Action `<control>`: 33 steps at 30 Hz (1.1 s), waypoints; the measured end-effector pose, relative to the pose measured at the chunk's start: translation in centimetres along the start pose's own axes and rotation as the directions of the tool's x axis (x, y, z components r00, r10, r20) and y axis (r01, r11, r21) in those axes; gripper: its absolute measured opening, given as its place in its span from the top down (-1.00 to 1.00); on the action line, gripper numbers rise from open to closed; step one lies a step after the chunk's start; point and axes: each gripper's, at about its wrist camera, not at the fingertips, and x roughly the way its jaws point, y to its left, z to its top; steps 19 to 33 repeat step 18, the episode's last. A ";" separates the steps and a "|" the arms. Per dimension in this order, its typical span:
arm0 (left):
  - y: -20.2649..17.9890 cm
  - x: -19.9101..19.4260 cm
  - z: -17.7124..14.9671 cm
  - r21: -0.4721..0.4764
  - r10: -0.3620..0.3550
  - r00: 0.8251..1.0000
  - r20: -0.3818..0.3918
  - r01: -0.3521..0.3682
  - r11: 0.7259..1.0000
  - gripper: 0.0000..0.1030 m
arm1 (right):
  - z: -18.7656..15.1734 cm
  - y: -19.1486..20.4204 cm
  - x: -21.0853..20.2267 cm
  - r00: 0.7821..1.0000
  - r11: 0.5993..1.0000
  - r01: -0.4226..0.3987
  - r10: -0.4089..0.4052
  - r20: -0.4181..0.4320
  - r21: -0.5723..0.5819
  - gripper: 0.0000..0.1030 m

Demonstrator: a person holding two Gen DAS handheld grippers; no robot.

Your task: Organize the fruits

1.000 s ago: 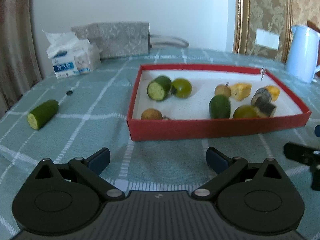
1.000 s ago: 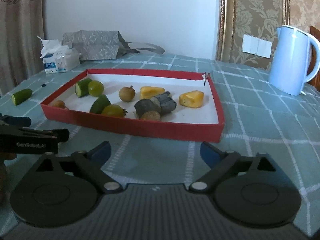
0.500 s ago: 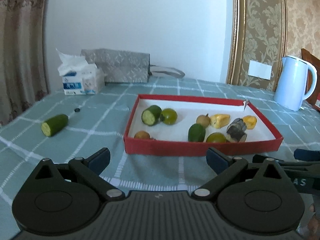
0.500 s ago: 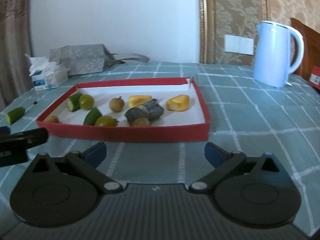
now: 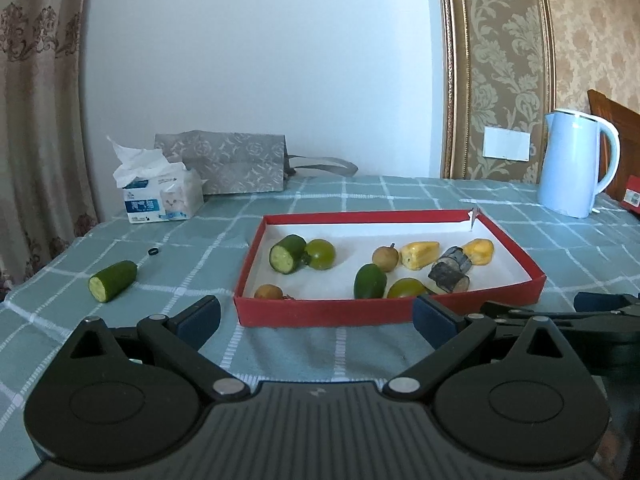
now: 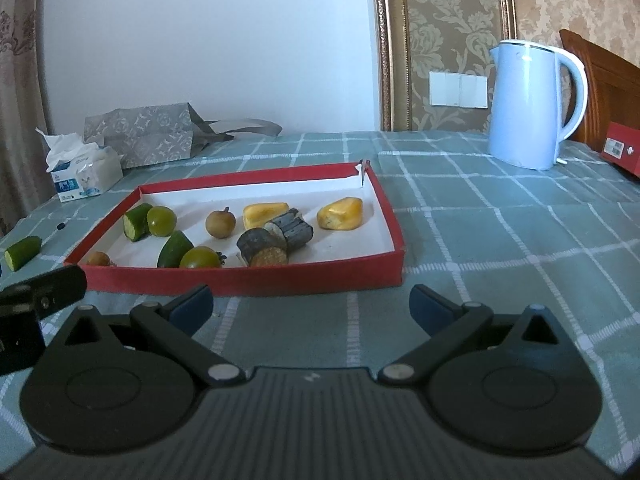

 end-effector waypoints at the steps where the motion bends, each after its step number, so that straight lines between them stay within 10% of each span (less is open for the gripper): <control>1: 0.1 0.0 0.0 -0.006 -0.007 1.000 -0.005 0.007 1.000 -1.00 | 0.0 0.0 -0.1 1.000 1.000 0.003 -0.003 0.004 0.001 -1.00; 33: -1.5 -0.2 -0.2 0.057 -0.029 1.000 -0.002 0.029 0.998 -1.00 | 0.0 0.3 -0.2 0.996 0.996 0.079 -0.077 0.042 -0.032 -1.00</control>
